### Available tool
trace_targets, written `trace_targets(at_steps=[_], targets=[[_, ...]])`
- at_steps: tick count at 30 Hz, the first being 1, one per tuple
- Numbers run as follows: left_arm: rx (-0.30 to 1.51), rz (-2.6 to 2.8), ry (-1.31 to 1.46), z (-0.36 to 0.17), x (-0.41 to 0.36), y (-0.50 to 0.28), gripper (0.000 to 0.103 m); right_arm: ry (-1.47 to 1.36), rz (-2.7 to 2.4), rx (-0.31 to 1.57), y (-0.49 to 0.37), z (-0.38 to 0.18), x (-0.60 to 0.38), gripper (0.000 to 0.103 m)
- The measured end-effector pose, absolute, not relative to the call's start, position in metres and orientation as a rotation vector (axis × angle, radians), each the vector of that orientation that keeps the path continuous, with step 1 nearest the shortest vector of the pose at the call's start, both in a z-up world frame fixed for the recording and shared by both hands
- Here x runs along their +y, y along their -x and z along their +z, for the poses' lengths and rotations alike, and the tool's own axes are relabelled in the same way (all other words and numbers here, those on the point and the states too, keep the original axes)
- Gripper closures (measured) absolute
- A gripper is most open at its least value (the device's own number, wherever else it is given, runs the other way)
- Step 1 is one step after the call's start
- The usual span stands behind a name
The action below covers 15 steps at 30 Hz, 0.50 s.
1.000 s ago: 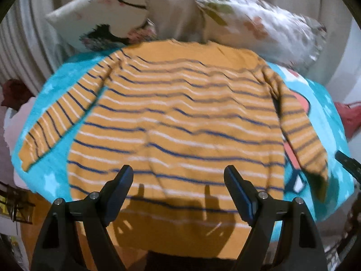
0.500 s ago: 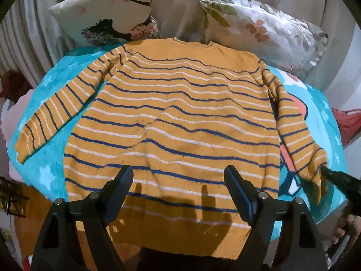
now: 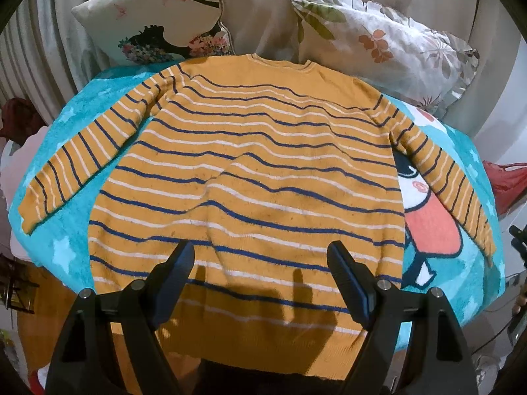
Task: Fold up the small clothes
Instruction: 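Move the right gripper toward the sweater's sleeve cuff, then grasp the striped sleeve cuff with the right gripper and lift it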
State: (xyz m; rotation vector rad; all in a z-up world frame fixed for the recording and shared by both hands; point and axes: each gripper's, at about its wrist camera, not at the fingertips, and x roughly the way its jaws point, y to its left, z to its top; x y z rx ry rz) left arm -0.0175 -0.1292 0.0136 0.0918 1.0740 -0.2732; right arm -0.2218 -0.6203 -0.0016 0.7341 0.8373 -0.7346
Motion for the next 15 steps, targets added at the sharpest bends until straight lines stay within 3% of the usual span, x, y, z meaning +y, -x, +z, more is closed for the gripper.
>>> trace_targets(at_steps=[7, 15], targets=[[1.098, -0.276, -0.101, 0.007, -0.136, 0.016, 0.021, -1.114, -0.448, 0.778, 0.247, -0.047, -0.602, 0.064], [1.087, -0.283, -0.116, 0.007, -0.142, 0.02, 0.021, -1.166, -0.506, 0.826, 0.233, -0.077, -0.604, 0.064]])
